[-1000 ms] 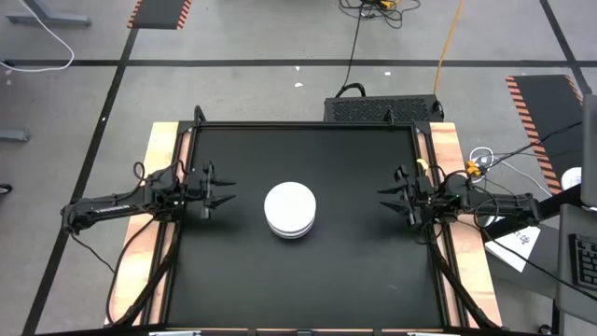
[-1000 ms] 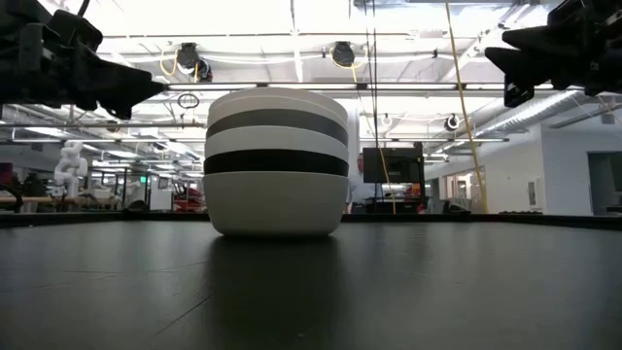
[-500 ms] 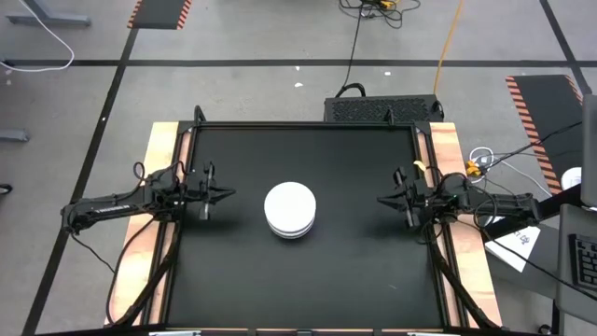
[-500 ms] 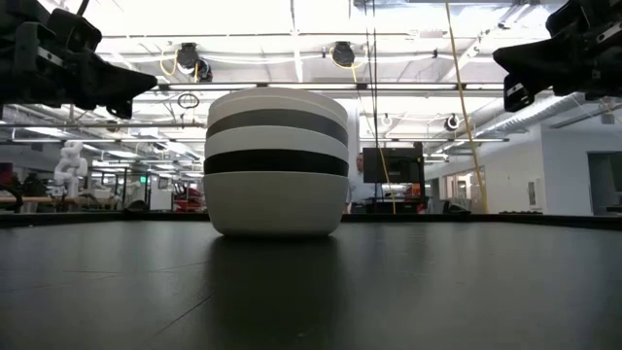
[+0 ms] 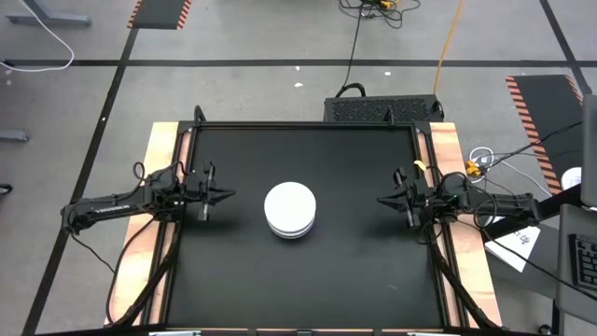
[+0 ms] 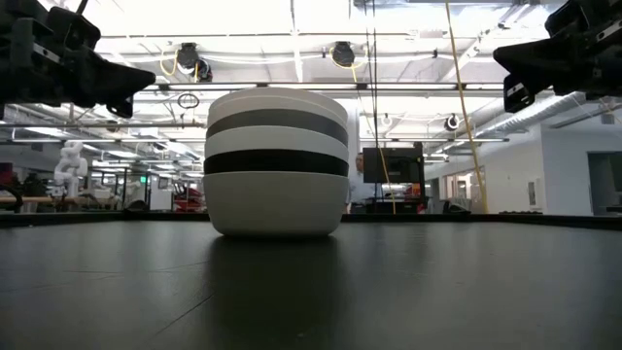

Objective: Nest bowls inside each other
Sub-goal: Return to Home Position

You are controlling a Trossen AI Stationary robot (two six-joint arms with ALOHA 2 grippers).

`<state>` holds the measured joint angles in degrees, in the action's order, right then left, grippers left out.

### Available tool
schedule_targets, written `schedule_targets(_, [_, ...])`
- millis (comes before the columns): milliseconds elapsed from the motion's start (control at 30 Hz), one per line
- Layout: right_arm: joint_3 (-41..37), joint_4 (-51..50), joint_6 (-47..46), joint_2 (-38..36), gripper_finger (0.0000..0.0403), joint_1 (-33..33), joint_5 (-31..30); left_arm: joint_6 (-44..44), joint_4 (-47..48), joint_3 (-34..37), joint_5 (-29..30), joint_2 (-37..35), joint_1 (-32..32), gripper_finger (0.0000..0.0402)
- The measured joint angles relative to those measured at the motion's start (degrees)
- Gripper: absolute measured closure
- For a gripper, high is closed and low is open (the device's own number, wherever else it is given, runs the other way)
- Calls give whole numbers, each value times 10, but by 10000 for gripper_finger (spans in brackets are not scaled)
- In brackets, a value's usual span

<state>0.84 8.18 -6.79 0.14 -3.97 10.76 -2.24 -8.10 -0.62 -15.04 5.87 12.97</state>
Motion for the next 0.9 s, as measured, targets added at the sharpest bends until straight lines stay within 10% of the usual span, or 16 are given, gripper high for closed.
schedule_targets(900, [0,15,-15,0,399,0,30,26,6,0,0,0,0,360])
